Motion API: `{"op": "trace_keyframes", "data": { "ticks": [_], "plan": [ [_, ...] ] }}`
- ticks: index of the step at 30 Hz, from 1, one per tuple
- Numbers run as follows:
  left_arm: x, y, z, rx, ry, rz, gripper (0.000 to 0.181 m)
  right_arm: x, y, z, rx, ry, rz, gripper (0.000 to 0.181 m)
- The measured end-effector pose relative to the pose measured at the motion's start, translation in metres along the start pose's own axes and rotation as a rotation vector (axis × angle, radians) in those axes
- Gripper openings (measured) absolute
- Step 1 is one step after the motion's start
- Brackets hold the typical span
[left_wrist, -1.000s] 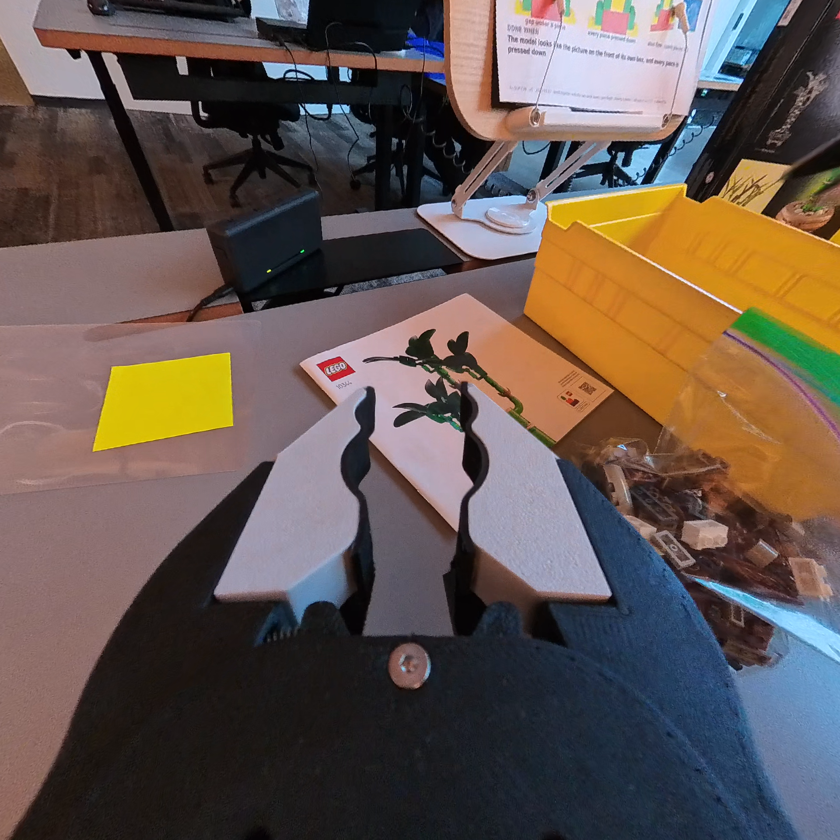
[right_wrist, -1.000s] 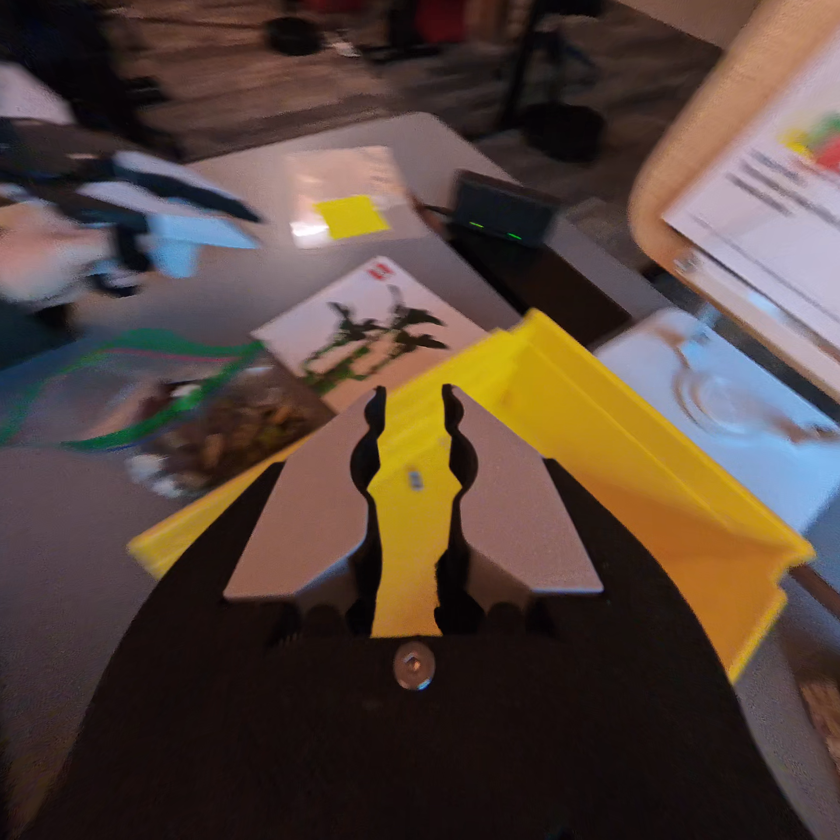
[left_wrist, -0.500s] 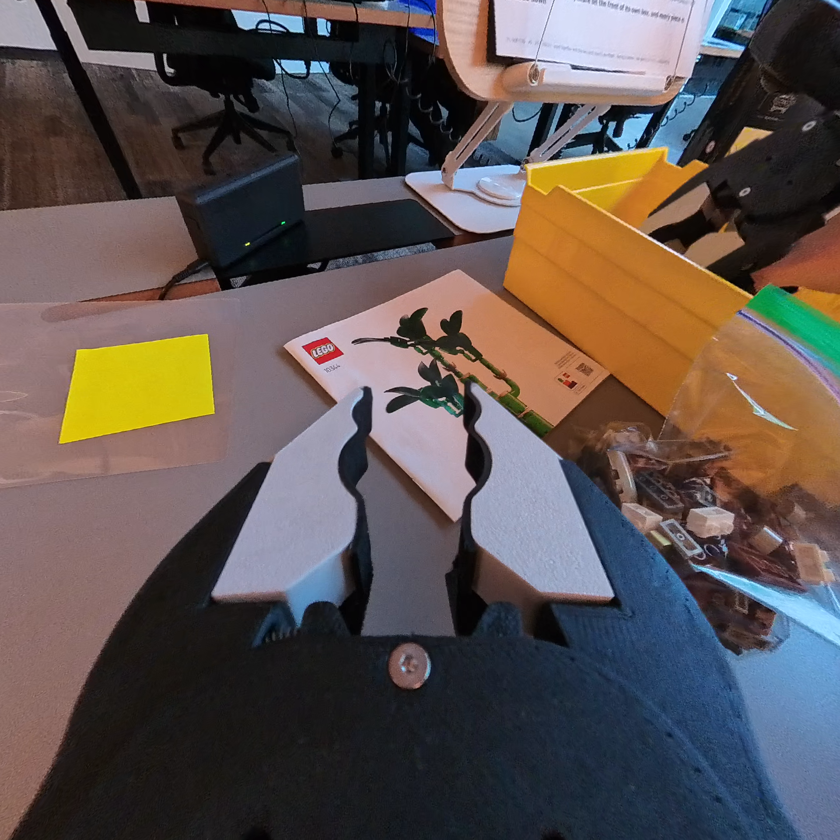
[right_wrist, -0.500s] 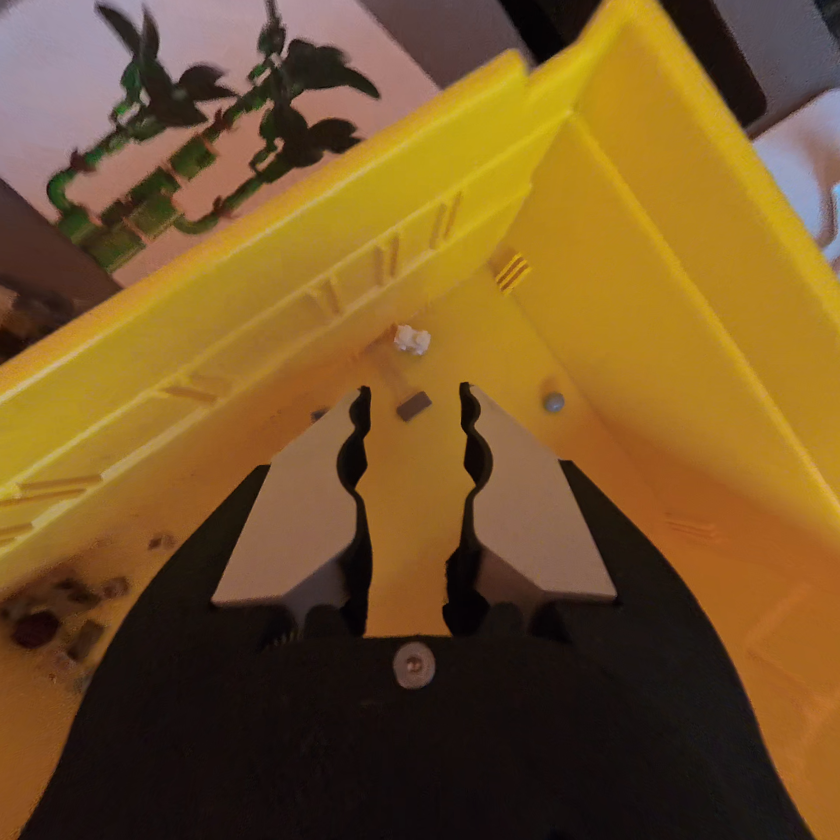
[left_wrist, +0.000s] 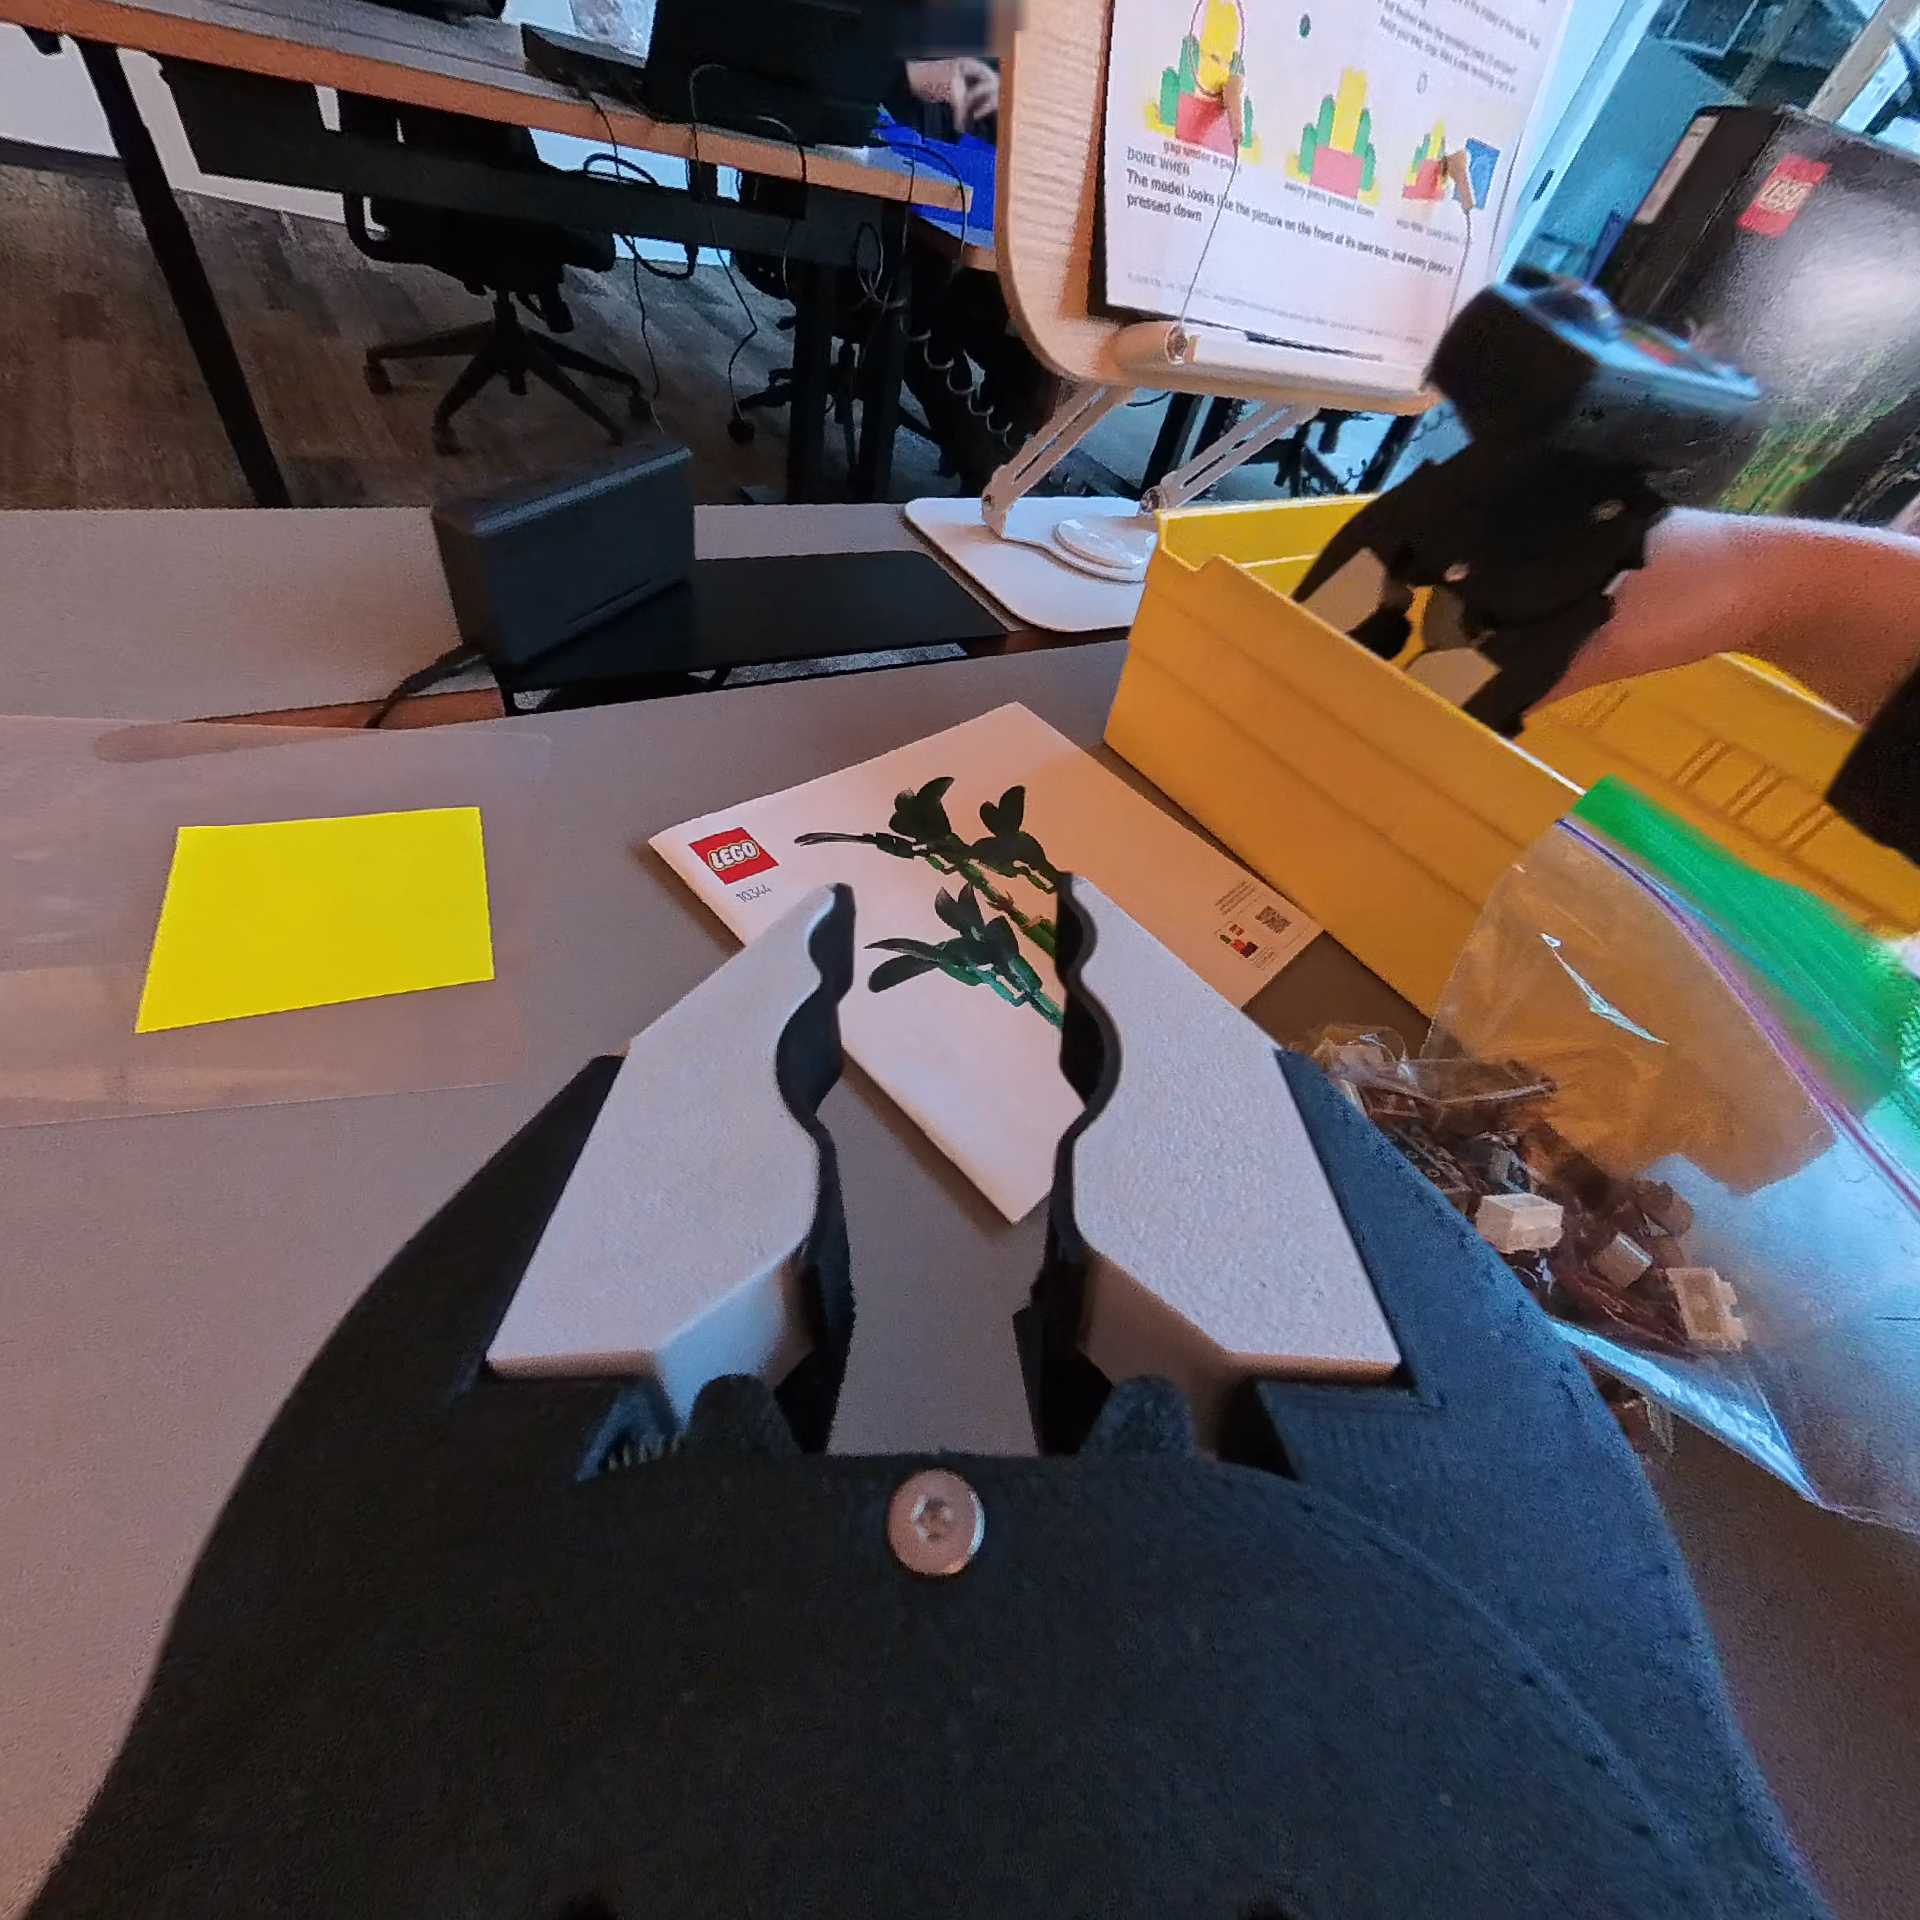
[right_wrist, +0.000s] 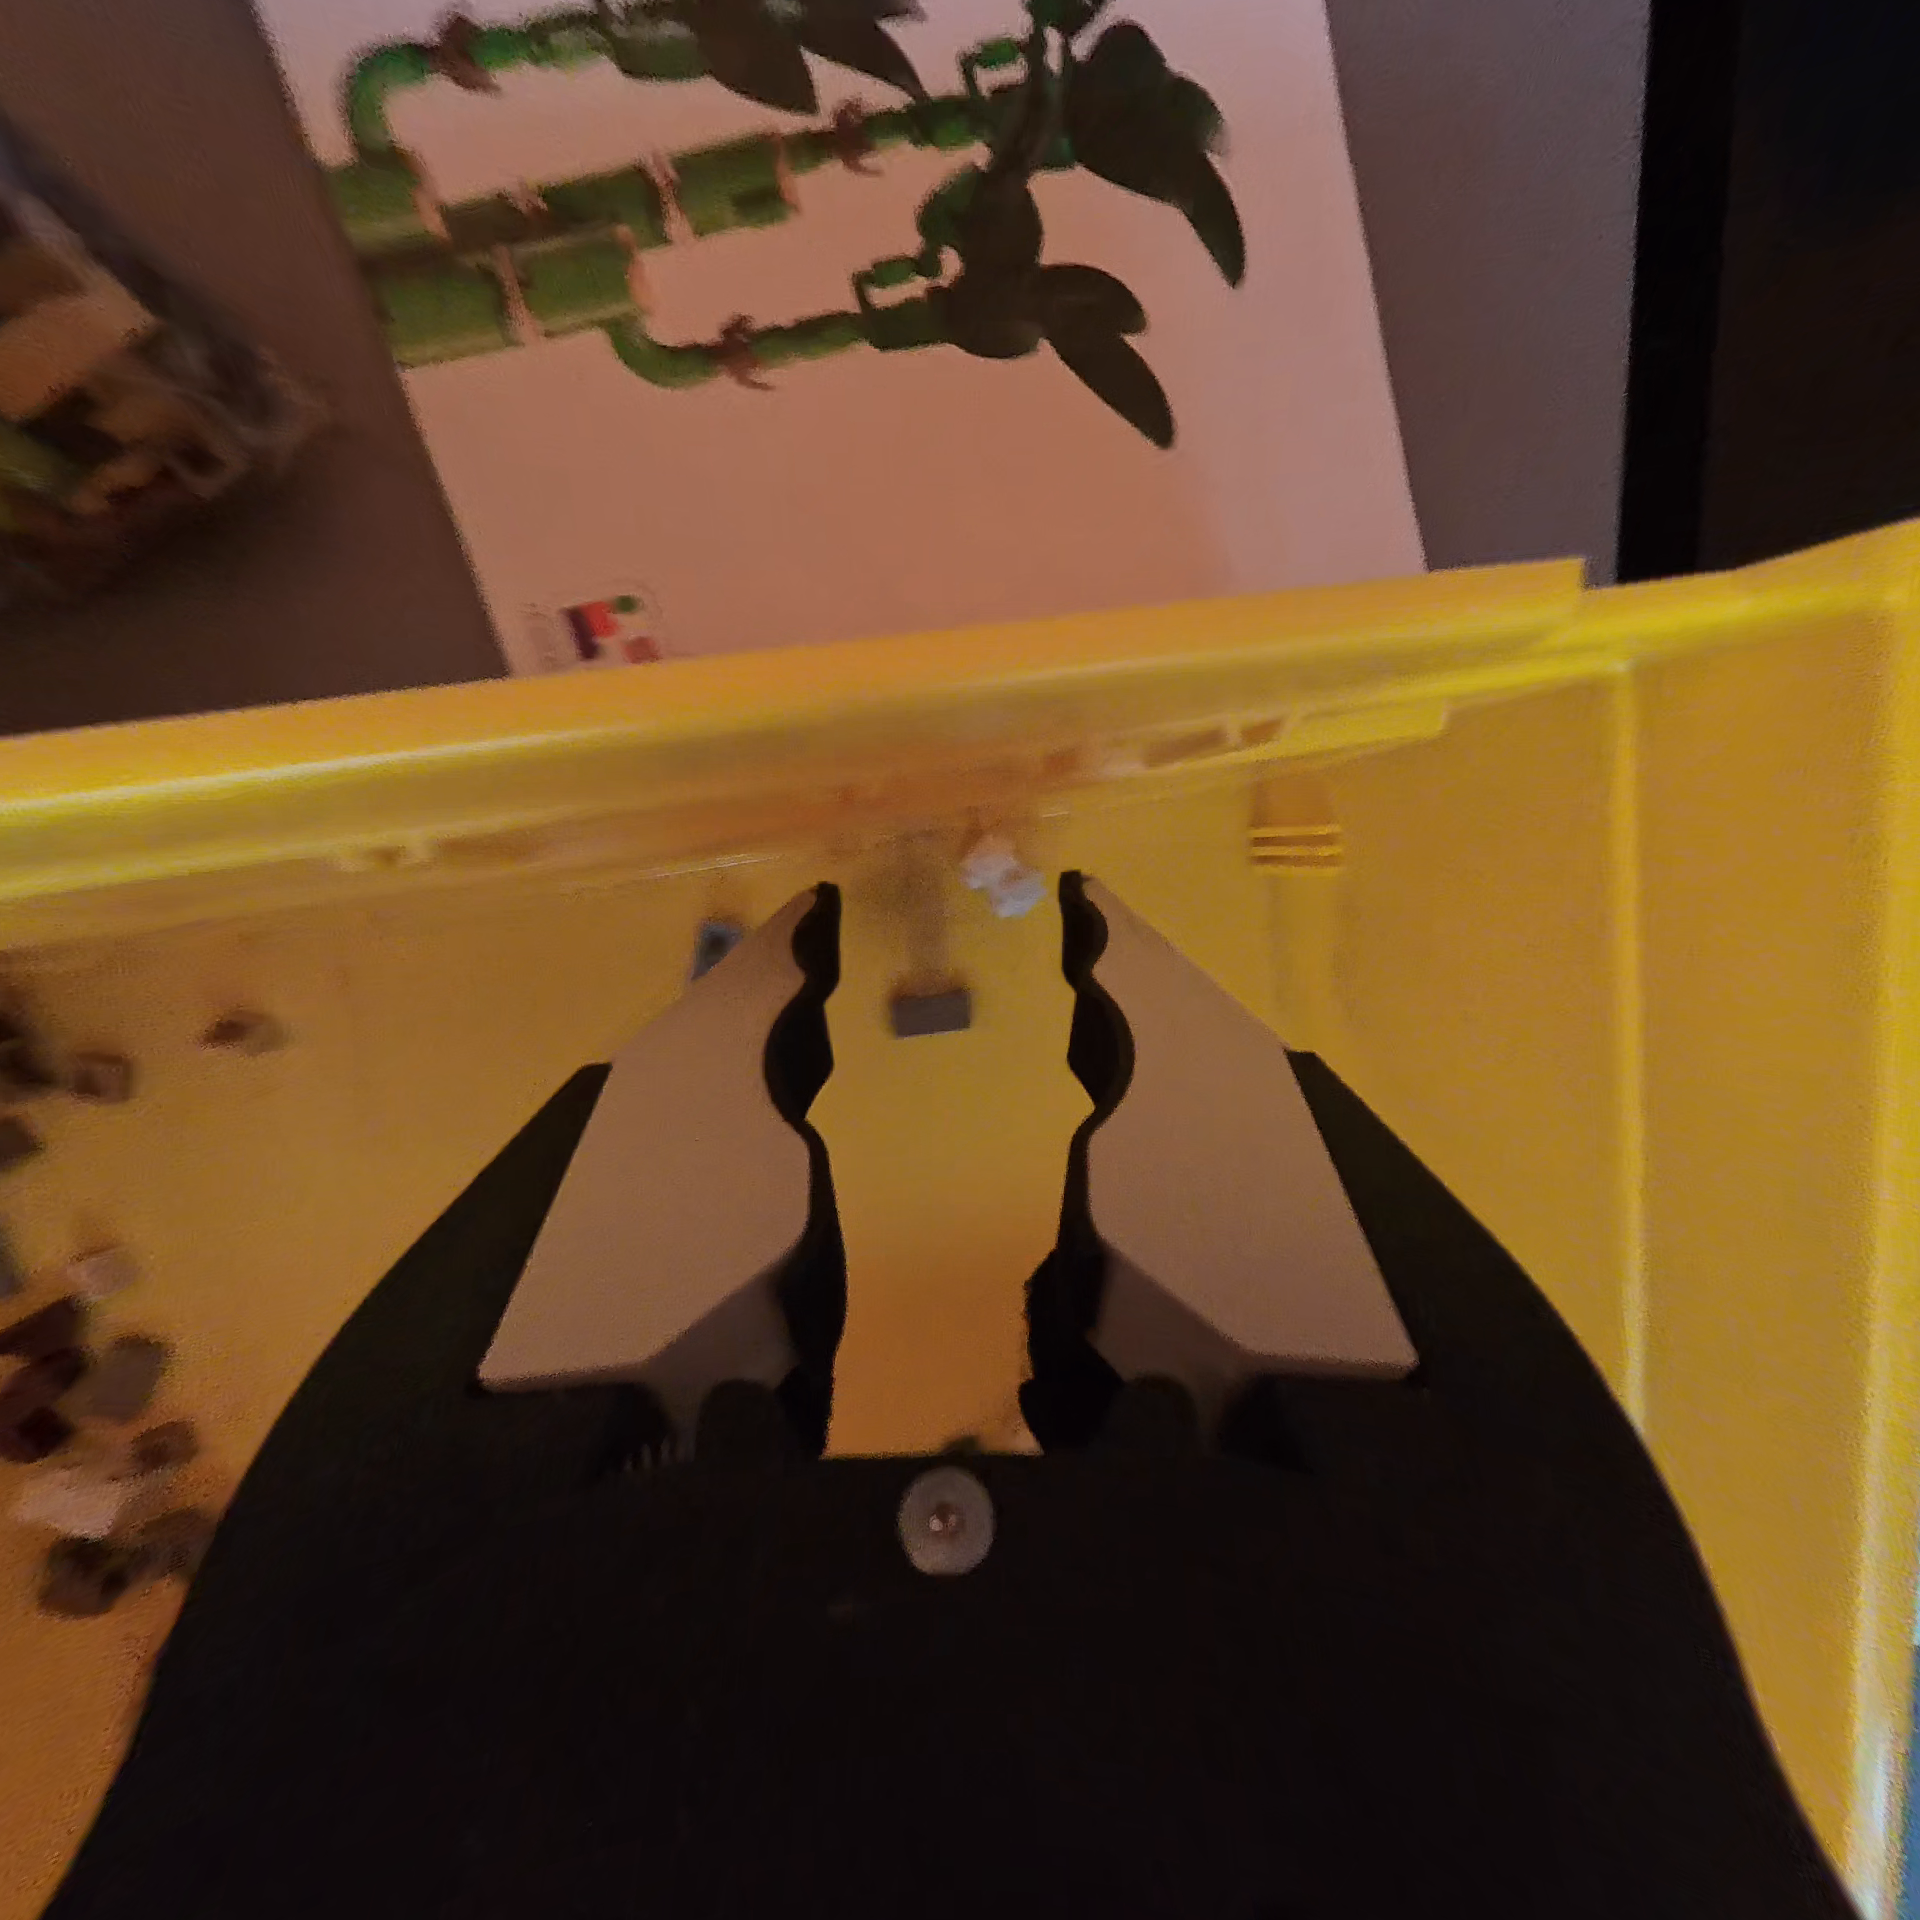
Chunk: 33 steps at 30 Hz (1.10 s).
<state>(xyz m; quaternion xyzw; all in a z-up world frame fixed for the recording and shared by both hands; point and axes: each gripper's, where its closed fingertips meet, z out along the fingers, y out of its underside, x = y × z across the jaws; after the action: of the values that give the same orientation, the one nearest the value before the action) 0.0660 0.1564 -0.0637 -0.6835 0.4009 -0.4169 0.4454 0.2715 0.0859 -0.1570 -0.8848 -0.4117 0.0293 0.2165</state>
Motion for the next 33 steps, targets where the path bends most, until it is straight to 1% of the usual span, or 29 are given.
{"op": "trace_keyframes", "data": {
  "ticks": [1,3,4,6,10,12,15,17,20,22,24,26,27,28,30,31,33],
  "plan": [
    [0.0,0.001,0.0,-0.001,0.005,-0.007,0.037,0.005,0.0,0.005,-0.01,0.004,-0.006,0.043],
    [-0.002,0.004,0.002,-0.011,0.005,-0.008,0.037,0.002,-0.003,0.008,-0.009,-0.07,0.016,0.032],
    [-0.003,0.005,0.002,-0.016,0.003,-0.005,0.037,-0.004,-0.002,0.008,-0.022,-0.131,0.037,0.02],
    [-0.004,0.007,0.003,-0.02,0.005,-0.009,0.037,-0.006,0.002,0.006,-0.056,-0.156,0.042,0.017],
    [-0.004,0.008,0.003,-0.02,0.028,-0.044,0.037,-0.007,0.018,-0.001,-0.151,-0.099,0.006,0.016],
    [-0.003,0.008,0.003,-0.02,0.04,-0.056,0.037,-0.009,0.019,-0.009,-0.132,-0.078,0.015,0.011],
    [-0.001,0.009,0.004,-0.025,0.05,-0.06,0.037,-0.008,0.016,-0.029,-0.08,-0.035,0.055,0.011],
    [0.0,0.011,0.005,-0.031,0.054,-0.064,0.037,-0.011,0.008,-0.045,-0.008,-0.022,0.089,0.011],
    [0.0,0.013,0.007,-0.036,0.06,-0.075,0.037,-0.023,-0.009,-0.073,0.103,-0.018,0.136,0.011],
    [-0.001,0.015,0.007,-0.038,0.059,-0.079,0.037,-0.046,-0.036,-0.094,0.208,-0.052,0.146,0.011],
    [-0.001,0.017,0.009,-0.045,0.059,-0.081,0.037,-0.076,-0.063,-0.114,0.295,-0.07,0.094,0.011],
    [0.0,0.02,0.011,-0.054,0.066,-0.086,0.037,-0.094,-0.074,-0.126,0.321,-0.041,0.035,0.011],
    [0.001,0.021,0.011,-0.059,0.07,-0.087,0.038,-0.102,-0.08,-0.133,0.354,-0.054,0.041,0.011],
    [0.002,0.023,0.012,-0.063,0.072,-0.085,0.037,-0.114,-0.09,-0.139,0.404,-0.105,0.06,0.011],
    [0.003,0.024,0.013,-0.069,0.071,-0.079,0.037,-0.141,-0.113,-0.143,0.494,-0.222,0.069,0.011],
    [0.003,0.025,0.014,-0.072,0.071,-0.078,0.038,-0.154,-0.119,-0.139,0.501,-0.264,0.049,0.011],
    [0.002,0.027,0.014,-0.078,0.071,-0.078,0.037,-0.169,-0.125,-0.12,0.459,-0.263,-0.009,0.011]
  ]
}}
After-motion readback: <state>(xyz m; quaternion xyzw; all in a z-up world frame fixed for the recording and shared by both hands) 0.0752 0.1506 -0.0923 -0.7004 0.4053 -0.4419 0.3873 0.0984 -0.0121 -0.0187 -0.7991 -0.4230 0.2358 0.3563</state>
